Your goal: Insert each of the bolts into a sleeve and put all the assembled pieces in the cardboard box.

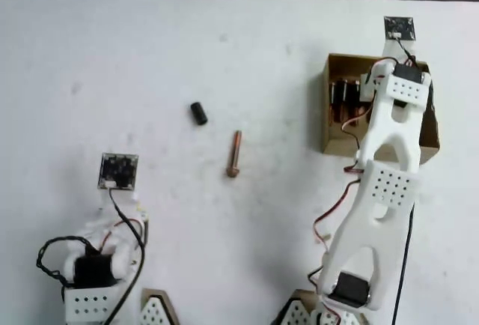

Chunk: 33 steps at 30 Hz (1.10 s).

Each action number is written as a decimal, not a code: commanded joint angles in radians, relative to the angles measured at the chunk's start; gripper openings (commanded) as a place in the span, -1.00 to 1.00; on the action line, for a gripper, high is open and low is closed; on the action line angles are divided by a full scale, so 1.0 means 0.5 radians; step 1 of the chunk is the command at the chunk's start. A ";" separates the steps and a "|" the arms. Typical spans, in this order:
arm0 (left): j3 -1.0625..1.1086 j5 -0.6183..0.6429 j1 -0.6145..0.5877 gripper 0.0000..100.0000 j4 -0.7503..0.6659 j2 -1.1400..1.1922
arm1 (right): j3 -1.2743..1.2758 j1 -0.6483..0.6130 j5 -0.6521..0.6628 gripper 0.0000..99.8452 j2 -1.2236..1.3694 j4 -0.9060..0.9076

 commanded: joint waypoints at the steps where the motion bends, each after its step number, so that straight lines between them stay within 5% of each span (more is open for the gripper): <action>1: -0.003 -0.006 -0.017 -0.95 0.012 -0.002 | -0.285 -0.084 0.147 -0.96 0.032 0.146; 10: -0.003 -0.006 -0.020 -0.95 0.012 -0.002 | -0.638 -0.130 0.279 -0.64 0.158 0.453; 26: -0.003 -0.009 -0.020 -0.95 0.012 -0.002 | -1.458 -0.146 0.273 -0.65 0.152 1.033; 33: -0.003 -0.009 -0.020 -0.95 0.012 -0.002 | -1.427 -0.216 0.273 -0.66 -0.032 1.186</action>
